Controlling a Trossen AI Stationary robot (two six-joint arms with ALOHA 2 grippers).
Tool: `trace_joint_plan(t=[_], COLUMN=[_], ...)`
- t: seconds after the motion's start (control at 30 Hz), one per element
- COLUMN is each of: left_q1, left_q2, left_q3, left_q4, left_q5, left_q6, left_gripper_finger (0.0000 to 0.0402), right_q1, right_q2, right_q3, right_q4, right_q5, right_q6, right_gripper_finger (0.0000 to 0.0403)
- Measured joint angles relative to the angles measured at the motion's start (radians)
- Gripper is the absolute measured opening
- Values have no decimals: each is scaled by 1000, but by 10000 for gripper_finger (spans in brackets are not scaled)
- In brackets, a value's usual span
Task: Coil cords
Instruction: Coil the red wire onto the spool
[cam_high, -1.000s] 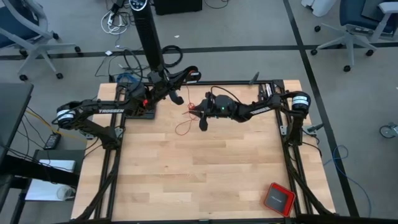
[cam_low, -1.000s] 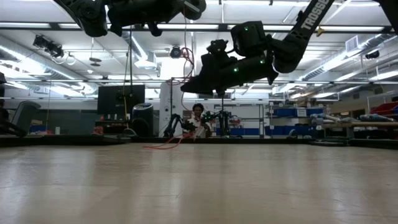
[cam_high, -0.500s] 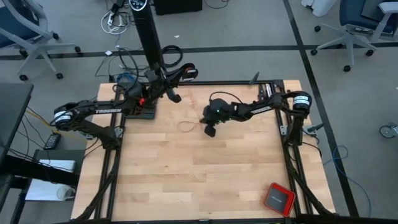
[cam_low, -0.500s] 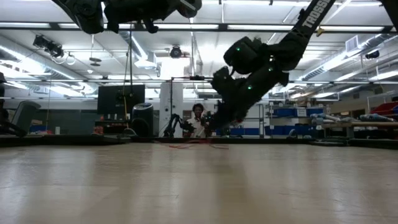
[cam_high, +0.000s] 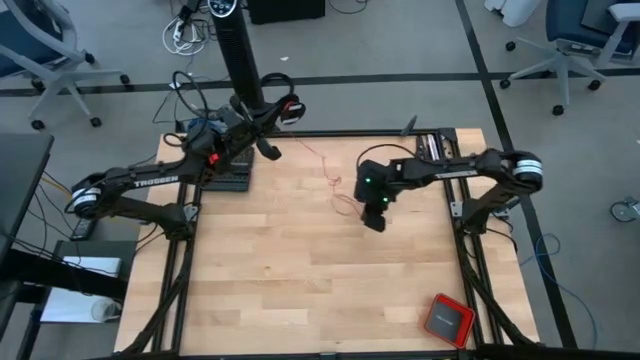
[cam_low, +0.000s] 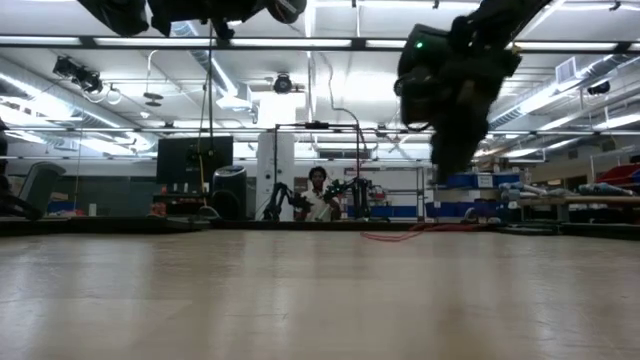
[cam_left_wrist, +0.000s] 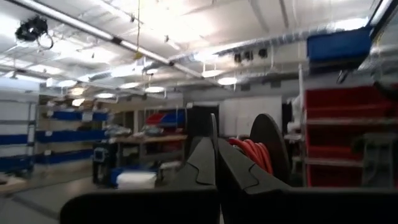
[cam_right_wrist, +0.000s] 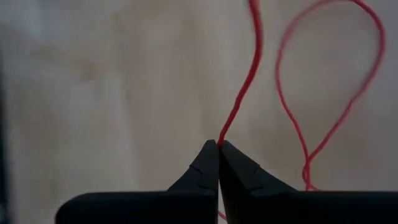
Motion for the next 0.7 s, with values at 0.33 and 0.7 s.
trace_joint_plan(t=[0.33, 0.7], left_q1=[1, 4], left_q2=[-32, -50], left_q3=[12, 105], left_q4=[-128, -361], left_q5=[-23, -69], left_q6=[32, 128], left_gripper_finger=[0, 0], right_q1=[16, 52], right_q2=[-89, -86], right_q3=[0, -26], right_q4=[-435, -556], right_q5=[-70, -226], right_q6=[69, 90], right_gripper_finger=[1, 1])
